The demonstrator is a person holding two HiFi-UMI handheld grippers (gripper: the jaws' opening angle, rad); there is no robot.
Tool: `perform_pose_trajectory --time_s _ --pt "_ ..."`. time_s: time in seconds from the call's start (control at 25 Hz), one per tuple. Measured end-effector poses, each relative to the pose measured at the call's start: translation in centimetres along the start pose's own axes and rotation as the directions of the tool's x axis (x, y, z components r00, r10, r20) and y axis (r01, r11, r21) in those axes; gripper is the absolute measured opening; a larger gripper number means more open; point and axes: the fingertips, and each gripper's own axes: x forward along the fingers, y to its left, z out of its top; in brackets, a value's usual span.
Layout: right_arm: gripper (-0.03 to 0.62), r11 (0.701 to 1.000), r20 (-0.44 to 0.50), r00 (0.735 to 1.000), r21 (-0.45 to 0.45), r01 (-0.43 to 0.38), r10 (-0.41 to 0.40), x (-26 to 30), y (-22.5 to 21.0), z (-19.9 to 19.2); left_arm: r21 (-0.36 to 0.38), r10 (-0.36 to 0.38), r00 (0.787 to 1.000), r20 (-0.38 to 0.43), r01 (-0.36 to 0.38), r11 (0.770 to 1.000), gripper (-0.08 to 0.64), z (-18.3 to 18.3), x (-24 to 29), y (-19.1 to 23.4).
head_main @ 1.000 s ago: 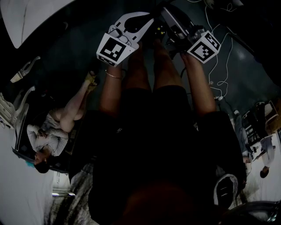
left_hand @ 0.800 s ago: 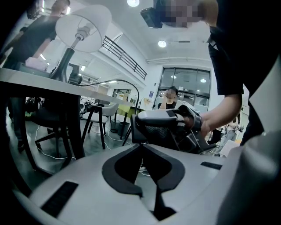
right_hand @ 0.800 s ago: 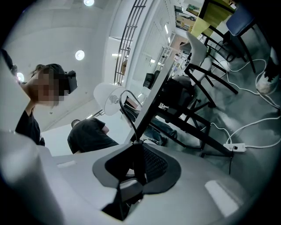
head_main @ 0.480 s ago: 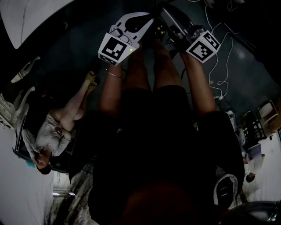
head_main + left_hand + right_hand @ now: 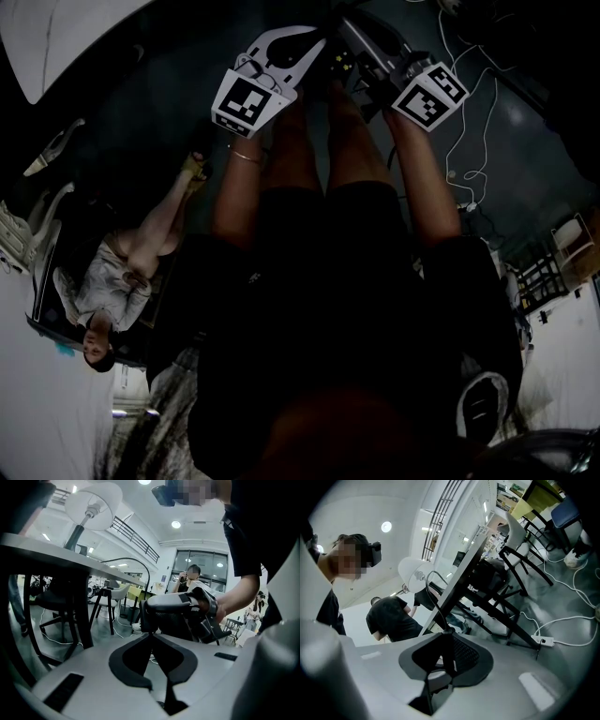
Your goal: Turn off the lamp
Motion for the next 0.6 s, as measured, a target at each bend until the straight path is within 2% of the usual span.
perform_pose_trajectory --time_s 0.28,0.6 --pt "0.061 0.999 -0.025 1.0 -0.035 0.014 -0.014 0.27 -0.3 -0.31 -0.006 0.009 1.0 0.001 -0.009 1.0 0.023 -0.41 0.0 0.4" --pt "0.06 0.998 -0.013 1.0 -0.056 0.017 -0.018 0.57 -0.3 -0.08 -0.018 0.031 0.999 0.019 -0.031 0.999 0.023 -0.25 0.03 0.93"
